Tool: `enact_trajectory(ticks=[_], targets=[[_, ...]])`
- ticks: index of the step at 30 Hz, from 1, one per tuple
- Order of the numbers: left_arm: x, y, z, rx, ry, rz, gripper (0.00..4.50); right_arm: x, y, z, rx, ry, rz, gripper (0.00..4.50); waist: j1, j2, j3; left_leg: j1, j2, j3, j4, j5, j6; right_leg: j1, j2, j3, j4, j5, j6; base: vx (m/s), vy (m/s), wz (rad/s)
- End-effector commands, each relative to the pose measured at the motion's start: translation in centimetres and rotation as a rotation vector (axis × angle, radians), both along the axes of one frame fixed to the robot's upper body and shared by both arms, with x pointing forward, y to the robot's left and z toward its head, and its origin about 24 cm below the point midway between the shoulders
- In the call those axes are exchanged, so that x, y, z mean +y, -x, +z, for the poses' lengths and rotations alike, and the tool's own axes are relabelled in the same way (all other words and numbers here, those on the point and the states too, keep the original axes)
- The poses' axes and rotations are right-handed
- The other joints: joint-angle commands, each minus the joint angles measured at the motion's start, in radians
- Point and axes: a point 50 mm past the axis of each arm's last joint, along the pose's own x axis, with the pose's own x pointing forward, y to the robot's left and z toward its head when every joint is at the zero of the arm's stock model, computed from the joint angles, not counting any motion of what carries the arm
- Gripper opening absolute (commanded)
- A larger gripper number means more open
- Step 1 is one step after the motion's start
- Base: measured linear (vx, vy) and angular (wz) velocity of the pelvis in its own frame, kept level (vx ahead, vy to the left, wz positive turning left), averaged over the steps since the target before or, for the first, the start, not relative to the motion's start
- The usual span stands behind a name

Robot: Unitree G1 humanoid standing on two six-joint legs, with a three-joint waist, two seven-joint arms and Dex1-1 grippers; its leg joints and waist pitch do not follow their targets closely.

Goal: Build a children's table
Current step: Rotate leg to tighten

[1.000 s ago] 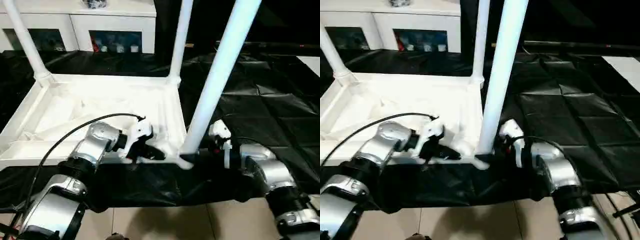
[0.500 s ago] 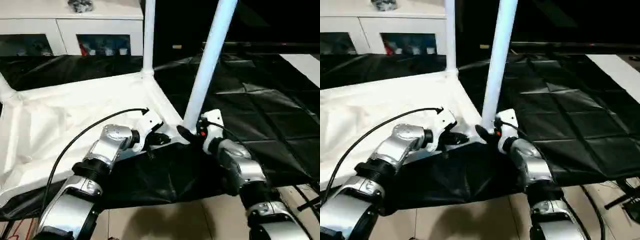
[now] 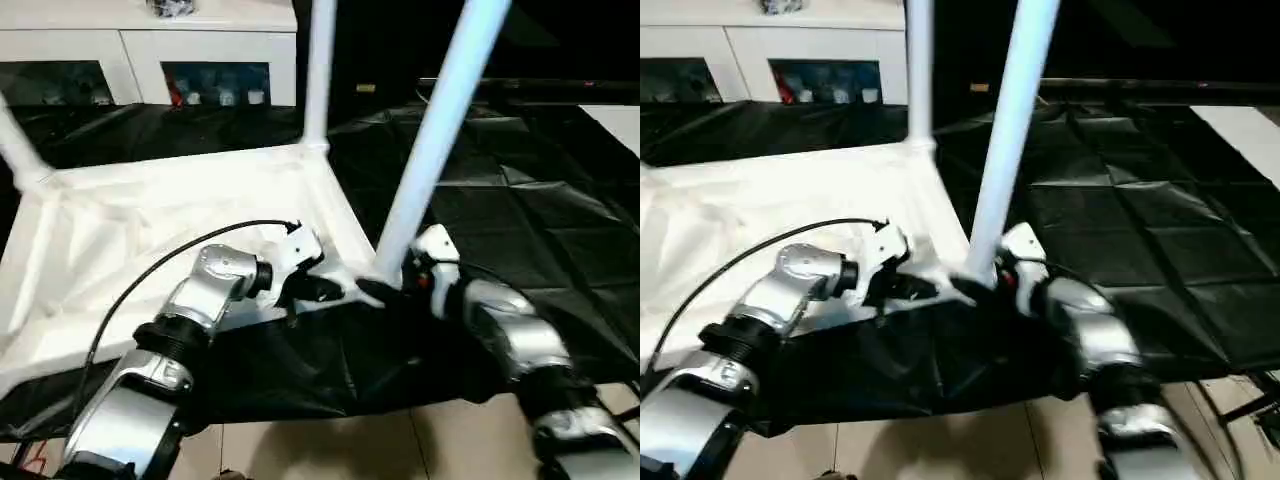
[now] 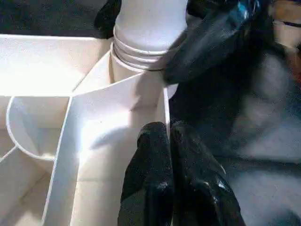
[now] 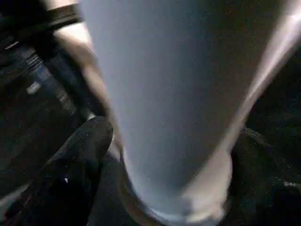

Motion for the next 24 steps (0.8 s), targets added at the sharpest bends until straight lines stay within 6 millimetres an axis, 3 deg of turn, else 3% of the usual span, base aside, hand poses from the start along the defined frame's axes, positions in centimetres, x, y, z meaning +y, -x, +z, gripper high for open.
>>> enact_trajectory(ticks=[1, 7, 15, 21, 24], targets=[[-0.4, 0.8, -0.1, 0.029, -0.011, -0.144, 0.00, 0.0, 1.2, -0.2, 0.063, 0.000, 0.143, 3.81, 0.006, -0.001, -0.057, 0.029, 0.004, 0.008, -0.051, -0.184, 0.085, 0.033, -0.002, 0.002, -0.050, 0.094, -0.293, 0.000, 0.000, 0.00], [0.1, 0.9, 0.2, 0.052, -0.016, -0.178, 0.00, -0.2, 1.7, 0.0, 0.089, 0.008, 0.219, 3.56, 0.012, -0.003, -0.054, 0.031, 0.007, 0.007, -0.057, -0.231, 0.049, 0.028, -0.008, 0.004, -0.056, -0.024, -0.283, 0.000, 0.000, 0.00], [0.3, 1.0, 0.0, 0.062, -0.016, -0.195, 0.00, 0.8, 1.6, -0.1, 0.087, 0.015, 0.246, 2.98, 0.013, -0.006, -0.058, 0.028, 0.004, 0.008, -0.051, -0.173, 0.064, 0.030, -0.007, 0.003, -0.048, 0.053, -0.289, 0.000, 0.000, 0.00], [0.0, 0.7, -0.1, 0.040, -0.017, -0.151, 0.00, 1.2, 1.8, -0.3, 0.097, 0.000, 0.254, 2.72, 0.014, -0.003, -0.056, 0.030, 0.005, 0.007, -0.053, -0.200, 0.054, 0.029, -0.008, 0.004, -0.051, 0.013, -0.286, 0.000, 0.000, 0.00], [-0.6, -0.1, 0.1, 0.001, 0.003, -0.034, 0.00, 1.4, 1.6, -0.8, 0.082, -0.024, 0.172, 2.72, 0.016, 0.000, -0.055, 0.031, 0.005, 0.006, -0.055, -0.223, 0.040, 0.027, -0.008, 0.005, -0.053, -0.012, -0.281, 0.000, 0.000, 0.00]])
